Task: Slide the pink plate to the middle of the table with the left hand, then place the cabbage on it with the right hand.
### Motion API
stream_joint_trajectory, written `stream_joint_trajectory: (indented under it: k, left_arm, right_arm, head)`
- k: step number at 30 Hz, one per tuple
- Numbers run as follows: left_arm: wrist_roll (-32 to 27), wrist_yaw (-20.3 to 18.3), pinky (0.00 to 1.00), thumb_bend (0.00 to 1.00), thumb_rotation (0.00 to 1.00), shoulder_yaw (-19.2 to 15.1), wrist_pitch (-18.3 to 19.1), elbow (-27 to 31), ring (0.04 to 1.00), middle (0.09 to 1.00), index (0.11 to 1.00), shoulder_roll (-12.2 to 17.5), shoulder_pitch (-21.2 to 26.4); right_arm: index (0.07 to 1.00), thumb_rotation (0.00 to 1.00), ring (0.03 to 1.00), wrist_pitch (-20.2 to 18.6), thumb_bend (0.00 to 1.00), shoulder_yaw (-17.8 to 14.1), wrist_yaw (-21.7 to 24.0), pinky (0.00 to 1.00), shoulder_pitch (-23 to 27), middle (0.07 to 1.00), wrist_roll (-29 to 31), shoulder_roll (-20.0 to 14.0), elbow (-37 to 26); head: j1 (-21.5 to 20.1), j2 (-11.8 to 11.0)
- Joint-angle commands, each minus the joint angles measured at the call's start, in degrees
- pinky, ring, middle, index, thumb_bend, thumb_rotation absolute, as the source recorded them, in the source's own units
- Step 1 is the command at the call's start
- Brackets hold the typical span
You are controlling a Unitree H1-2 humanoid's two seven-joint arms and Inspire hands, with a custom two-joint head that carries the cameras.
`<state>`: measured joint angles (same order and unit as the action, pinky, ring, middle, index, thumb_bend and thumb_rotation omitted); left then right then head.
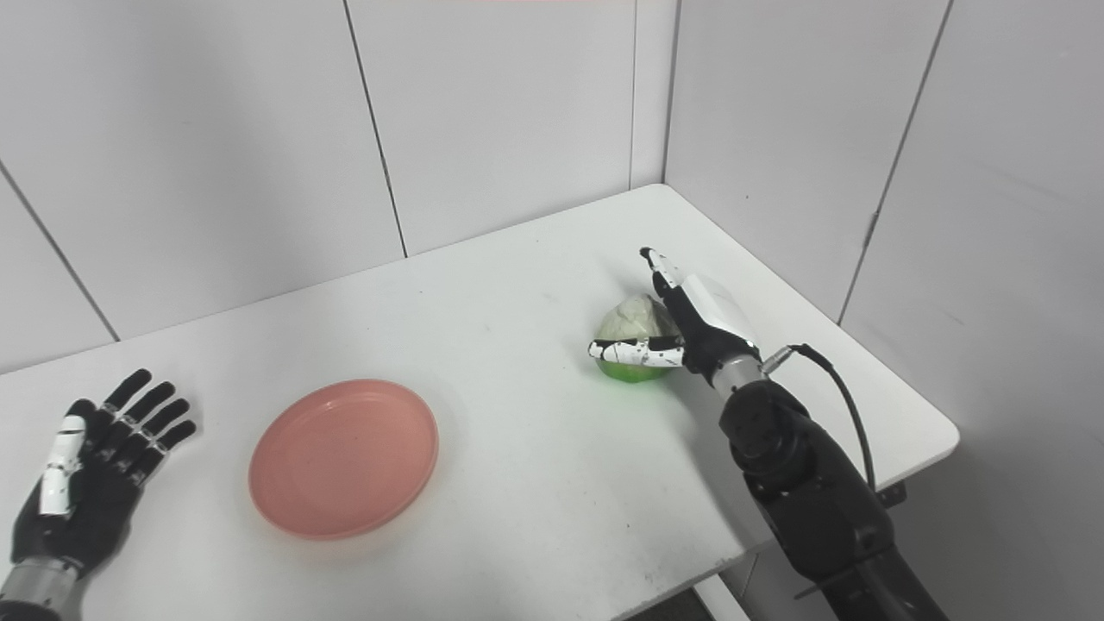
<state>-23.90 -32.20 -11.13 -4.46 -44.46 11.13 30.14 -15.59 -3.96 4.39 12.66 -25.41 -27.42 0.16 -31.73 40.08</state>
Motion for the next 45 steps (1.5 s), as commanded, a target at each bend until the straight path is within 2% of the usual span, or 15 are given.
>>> stream_joint_trajectory:
  k: [1, 7, 17, 22, 25, 31, 34, 39, 45]
  left_arm:
    - [0.1, -0.9, 0.76, 0.51, 0.82, 0.0, 0.6, -3.3, 0.797, 0.813, 0.813, 0.2, -6.9]
    - [0.0, -1.2, 0.76, 0.51, 0.82, -0.1, 0.6, -3.4, 0.793, 0.808, 0.808, 0.3, -6.9]
    - [0.2, -0.3, 0.77, 0.51, 0.81, 0.1, 2.1, -0.8, 0.795, 0.809, 0.812, 0.2, -7.8]
    - [0.0, -0.1, 0.77, 0.51, 0.82, 0.0, 2.8, 0.2, 0.799, 0.811, 0.813, 0.1, -8.1]
    - [0.1, -0.2, 0.77, 0.5, 0.83, 0.1, 3.0, 0.5, 0.799, 0.814, 0.817, 0.2, -8.3]
    - [0.0, -0.6, 0.78, 0.51, 0.83, 0.1, 3.1, 0.7, 0.8, 0.815, 0.817, 0.4, -8.4]
    - [-0.1, -0.3, 0.78, 0.51, 0.83, 0.0, 3.3, 0.9, 0.799, 0.811, 0.813, 0.4, -8.4]
    - [0.0, 0.1, 0.78, 0.5, 0.82, -0.1, 3.5, 1.0, 0.797, 0.806, 0.807, 0.3, -8.5]
    - [-0.1, -0.3, 0.77, 0.5, 0.83, 0.0, 3.3, 0.8, 0.789, 0.802, 0.807, 0.4, -8.5]
  right_arm:
    - [1.0, 0.56, 0.997, -0.5, 1.0, -0.3, -0.4, 0.86, 2.5, 1.0, -0.4, -1.8, -0.4]
    - [1.0, 0.57, 0.991, -2.2, 1.0, 0.3, 0.1, 0.86, 3.4, 1.0, -0.8, -2.3, 0.1]
    - [1.0, 0.55, 0.986, -2.9, 1.0, -0.2, 0.9, 0.85, 5.0, 1.0, -0.1, -2.7, 3.1]
    - [1.0, 0.57, 0.967, -2.7, 1.0, 0.3, 1.0, 0.82, 4.8, 1.0, -0.6, -3.4, 3.8]
    - [1.0, 0.6, 0.963, -4.0, 1.0, 1.0, 1.9, 0.8, 4.7, 1.0, -1.0, -3.7, 3.7]
    - [1.0, 0.57, 0.97, -4.6, 1.0, 1.5, 4.1, 0.8, 5.4, 1.0, 1.1, -3.8, 4.9]
    - [1.0, 0.56, 0.947, -4.6, 1.0, 2.0, 4.7, 0.76, 5.7, 1.0, 1.4, -4.1, 5.5]
    - [1.0, 0.58, 0.963, -5.6, 1.0, 2.8, 7.0, 0.8, 5.7, 1.0, 1.9, -5.0, 4.8]
    - [1.0, 0.56, 0.971, -4.5, 1.0, 3.3, 8.3, 0.82, 5.8, 1.0, 3.6, -5.9, 5.9]
  head:
    - [0.0, 0.0]
    - [0.0, 0.3]
    - [0.2, 0.5]
    - [0.2, 0.6]
    - [0.3, 0.8]
    - [0.5, 1.0]
    - [0.4, 1.1]
    - [0.3, 1.1]
    - [0.4, 1.2]
